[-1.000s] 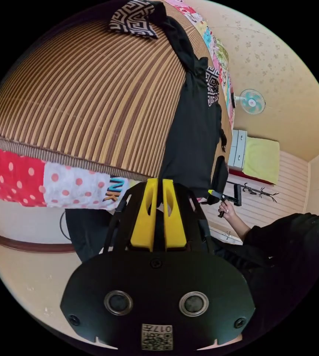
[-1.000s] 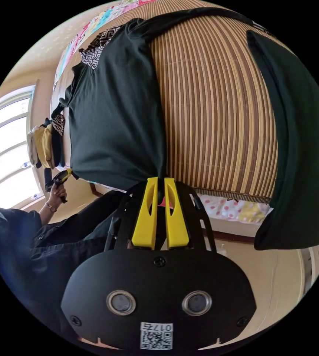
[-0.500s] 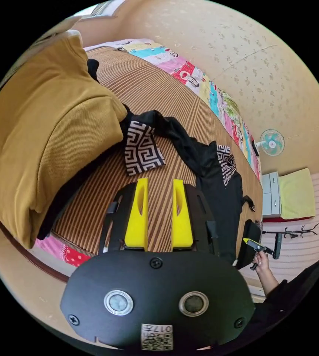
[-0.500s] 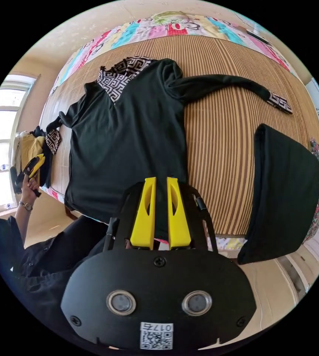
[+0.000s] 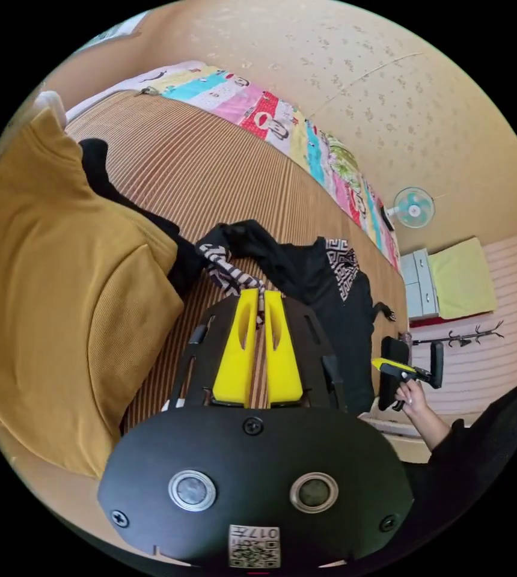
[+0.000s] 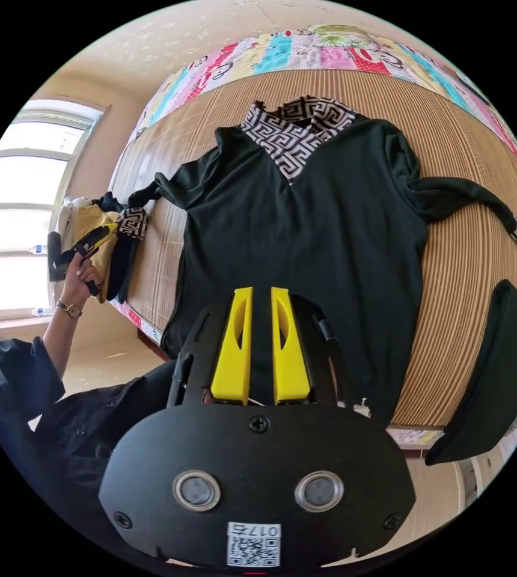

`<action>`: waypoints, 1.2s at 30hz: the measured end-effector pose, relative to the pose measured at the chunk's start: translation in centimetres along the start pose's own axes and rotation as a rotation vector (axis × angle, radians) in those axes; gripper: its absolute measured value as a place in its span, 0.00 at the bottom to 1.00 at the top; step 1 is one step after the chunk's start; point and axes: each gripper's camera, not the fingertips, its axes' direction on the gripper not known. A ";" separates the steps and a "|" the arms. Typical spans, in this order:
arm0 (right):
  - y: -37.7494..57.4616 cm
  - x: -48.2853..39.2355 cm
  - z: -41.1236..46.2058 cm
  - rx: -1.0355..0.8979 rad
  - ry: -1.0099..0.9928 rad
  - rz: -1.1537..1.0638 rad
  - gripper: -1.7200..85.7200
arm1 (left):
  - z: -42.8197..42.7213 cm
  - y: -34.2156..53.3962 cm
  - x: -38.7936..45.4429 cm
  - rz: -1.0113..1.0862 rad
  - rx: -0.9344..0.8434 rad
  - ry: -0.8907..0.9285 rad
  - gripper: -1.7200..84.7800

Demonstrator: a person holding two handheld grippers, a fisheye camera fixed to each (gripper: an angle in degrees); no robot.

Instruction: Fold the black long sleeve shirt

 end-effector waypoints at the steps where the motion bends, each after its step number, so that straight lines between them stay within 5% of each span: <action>1: -0.3 -0.7 0.1 0.009 -0.025 -0.024 0.10 | -2.3 -0.6 0.3 0.043 -0.013 0.090 0.02; 12: -4.9 -21.6 3.4 0.114 -0.313 -0.674 0.19 | -14.2 -4.4 -3.3 0.142 -0.128 0.428 0.02; 19: -4.2 -31.3 7.0 0.299 0.016 -0.841 0.21 | -14.6 -5.0 -7.4 0.079 -0.160 0.447 0.03; 23: -4.5 -33.9 9.1 0.330 0.012 -0.935 0.10 | -15.5 -5.3 -7.4 0.112 -0.099 0.426 0.06; 28: -7.8 -28.7 6.2 0.389 -0.199 -0.763 0.06 | -17.6 -4.7 -6.2 0.095 0.182 0.271 0.13; 33: -9.8 -10.4 -1.2 0.607 -0.613 -0.412 0.06 | -12.0 -5.0 -3.6 0.050 0.137 0.337 0.13; 36: -7.4 0.8 -4.1 0.756 -0.564 -0.306 0.06 | -5.9 -4.9 -1.4 0.042 0.050 0.406 0.14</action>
